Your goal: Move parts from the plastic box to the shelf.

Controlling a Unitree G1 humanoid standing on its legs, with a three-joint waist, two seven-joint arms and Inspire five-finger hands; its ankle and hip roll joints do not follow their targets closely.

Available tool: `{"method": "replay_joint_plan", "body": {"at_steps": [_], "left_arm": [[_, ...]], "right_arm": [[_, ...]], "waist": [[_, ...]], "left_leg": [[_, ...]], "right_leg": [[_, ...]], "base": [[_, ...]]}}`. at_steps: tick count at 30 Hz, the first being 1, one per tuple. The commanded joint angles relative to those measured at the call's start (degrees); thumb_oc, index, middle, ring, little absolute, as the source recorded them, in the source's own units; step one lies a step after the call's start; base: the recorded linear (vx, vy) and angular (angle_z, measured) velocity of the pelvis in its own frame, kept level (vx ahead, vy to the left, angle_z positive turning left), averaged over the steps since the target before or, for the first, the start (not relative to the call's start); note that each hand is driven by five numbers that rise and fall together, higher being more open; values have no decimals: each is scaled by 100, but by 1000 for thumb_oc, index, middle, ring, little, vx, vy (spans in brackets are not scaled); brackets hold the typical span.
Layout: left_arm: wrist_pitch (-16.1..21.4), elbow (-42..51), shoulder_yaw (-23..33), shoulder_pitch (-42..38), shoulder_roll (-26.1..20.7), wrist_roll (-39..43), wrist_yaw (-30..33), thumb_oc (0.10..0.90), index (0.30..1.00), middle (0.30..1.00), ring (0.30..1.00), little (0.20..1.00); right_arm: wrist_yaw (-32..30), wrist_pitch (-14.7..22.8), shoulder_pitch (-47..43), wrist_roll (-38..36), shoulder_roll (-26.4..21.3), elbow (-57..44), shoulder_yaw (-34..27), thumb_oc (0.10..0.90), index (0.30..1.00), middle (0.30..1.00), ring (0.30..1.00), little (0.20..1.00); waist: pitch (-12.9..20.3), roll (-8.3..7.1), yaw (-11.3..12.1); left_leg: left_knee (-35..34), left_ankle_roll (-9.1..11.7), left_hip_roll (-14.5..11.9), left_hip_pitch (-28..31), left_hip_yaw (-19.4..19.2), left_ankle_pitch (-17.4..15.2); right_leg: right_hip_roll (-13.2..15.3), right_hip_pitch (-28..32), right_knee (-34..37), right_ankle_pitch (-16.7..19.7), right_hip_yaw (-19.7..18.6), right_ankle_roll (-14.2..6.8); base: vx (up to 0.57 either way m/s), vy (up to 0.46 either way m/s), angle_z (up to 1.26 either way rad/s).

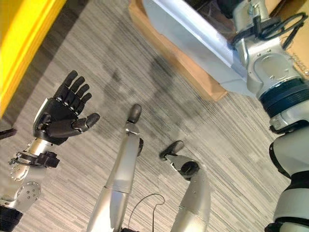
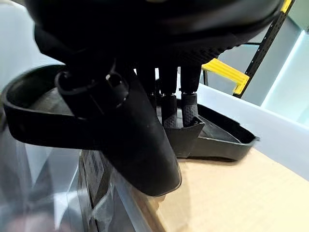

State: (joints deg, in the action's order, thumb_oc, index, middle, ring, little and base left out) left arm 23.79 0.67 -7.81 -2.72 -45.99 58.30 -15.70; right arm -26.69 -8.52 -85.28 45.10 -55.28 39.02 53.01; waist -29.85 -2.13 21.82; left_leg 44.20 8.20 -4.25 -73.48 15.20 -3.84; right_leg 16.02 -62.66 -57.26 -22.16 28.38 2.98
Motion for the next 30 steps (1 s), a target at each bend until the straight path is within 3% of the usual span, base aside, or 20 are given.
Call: {"method": "replay_joint_plan", "body": {"at_steps": [1, 7, 20, 26, 30], "left_arm": [[592, 494, 236, 12, 447, 218, -427, 900, 1000, 1000, 1000, 1000], [469, 615, 462, 268, 463, 298, -775, 900, 1000, 1000, 1000, 1000], [-8, 935, 771, 596, 498, 150, -1107, 900, 1000, 1000, 1000, 1000], [-197, 1157, 922, 840, 533, -21, -1499, 900, 1000, 1000, 1000, 1000], [-280, 1318, 1021, 1082, 503, 45, -1613, 900, 1000, 1000, 1000, 1000]], "right_arm": [[-409, 577, 403, 128, 136, -51, 146, 400, 300, 300, 300, 300], [-743, 852, 855, 454, 272, -498, -414, 400, 300, 300, 300, 300], [-1099, 305, 1742, 902, 468, -1053, -1435, 400, 300, 300, 300, 300], [-952, -24, 1582, 797, 25, -1155, -1745, 400, 300, 300, 300, 300], [-677, 22, 1680, 556, -346, -1286, -1954, 400, 300, 300, 300, 300]], "waist": [[6, 357, 123], [6, 346, 126], [6, 290, 120], [39, 213, 188], [433, 79, 162]], "left_leg": [[-1115, -533, -157, 356, -427, 697], [-1520, -508, -325, 1412, -701, 667], [-2320, -371, -603, 3502, -1087, 613], [-2882, -343, -635, 4773, -1227, 738], [-3305, -314, -645, 5455, -1370, 729]], "right_leg": [[-286, 179, -469, 194, 225, -629], [-324, 1102, -125, 192, 166, -635], [-668, 3175, 937, 315, 49, -585], [-872, 4470, 1823, 552, -29, -490], [-975, 5229, 2626, 694, -130, -538]], "base": [[-53, -12, -9], [-46, -9, -10], [26, -22, -13], [89, -6, -5], [180, 72, -4]]}}
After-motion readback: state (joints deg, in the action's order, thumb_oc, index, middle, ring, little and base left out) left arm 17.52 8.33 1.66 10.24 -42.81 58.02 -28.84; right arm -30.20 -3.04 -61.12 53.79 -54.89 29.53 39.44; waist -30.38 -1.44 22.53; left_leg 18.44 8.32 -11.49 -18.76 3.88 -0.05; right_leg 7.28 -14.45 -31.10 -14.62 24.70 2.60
